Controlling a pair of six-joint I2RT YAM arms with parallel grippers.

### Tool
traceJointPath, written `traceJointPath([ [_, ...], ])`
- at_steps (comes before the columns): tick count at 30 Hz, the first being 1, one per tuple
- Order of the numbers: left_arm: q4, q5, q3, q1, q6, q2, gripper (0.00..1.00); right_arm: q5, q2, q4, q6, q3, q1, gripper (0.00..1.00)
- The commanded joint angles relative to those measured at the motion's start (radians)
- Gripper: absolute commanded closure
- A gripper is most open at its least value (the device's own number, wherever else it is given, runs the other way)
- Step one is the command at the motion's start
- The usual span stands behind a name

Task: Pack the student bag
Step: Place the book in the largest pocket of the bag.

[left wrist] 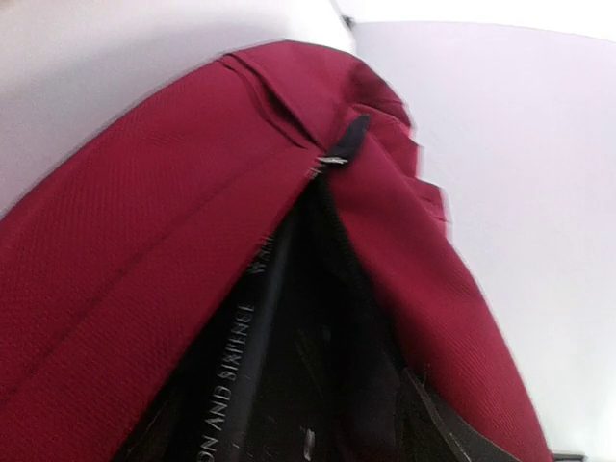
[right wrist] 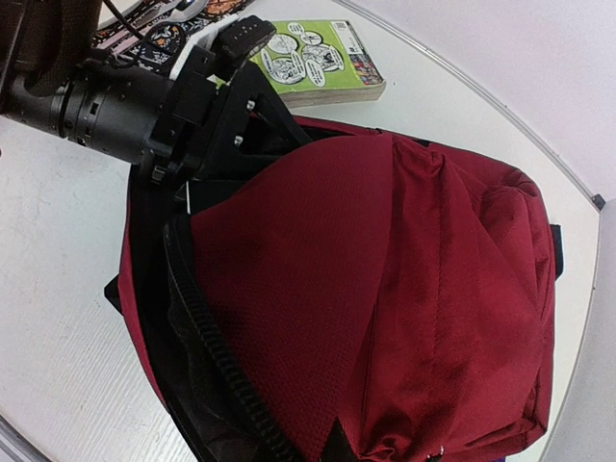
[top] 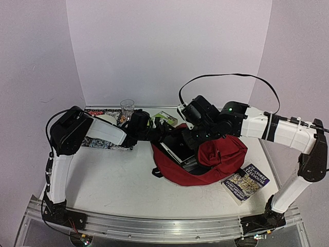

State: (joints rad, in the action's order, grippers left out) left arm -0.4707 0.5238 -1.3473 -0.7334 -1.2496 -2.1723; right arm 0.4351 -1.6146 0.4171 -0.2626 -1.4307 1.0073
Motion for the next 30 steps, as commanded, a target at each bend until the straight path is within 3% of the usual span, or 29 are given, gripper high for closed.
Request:
traceJointPath([
  [1,0.148,-0.097,-0.139,-0.043,0.136,0.024,0.3,0.029,0.03,-0.002,-0.013,0.001,0.007,1.0],
  [6,0.407,-0.236,-0.264,-0.07,0.286,0.027,0.28,0.03,0.038,-0.001,-0.021,0.008,0.008,1.0],
  [21,0.583,-0.486,-0.238,-0.074,0.449,0.176,0.2,0.043,0.039,-0.002,-0.029,0.026,0.008,1.0],
  [30,0.587,-0.428,-0.246,-0.078,0.437,0.195,0.19,0.041,0.038,-0.001,-0.041,0.048,0.007,1.0],
])
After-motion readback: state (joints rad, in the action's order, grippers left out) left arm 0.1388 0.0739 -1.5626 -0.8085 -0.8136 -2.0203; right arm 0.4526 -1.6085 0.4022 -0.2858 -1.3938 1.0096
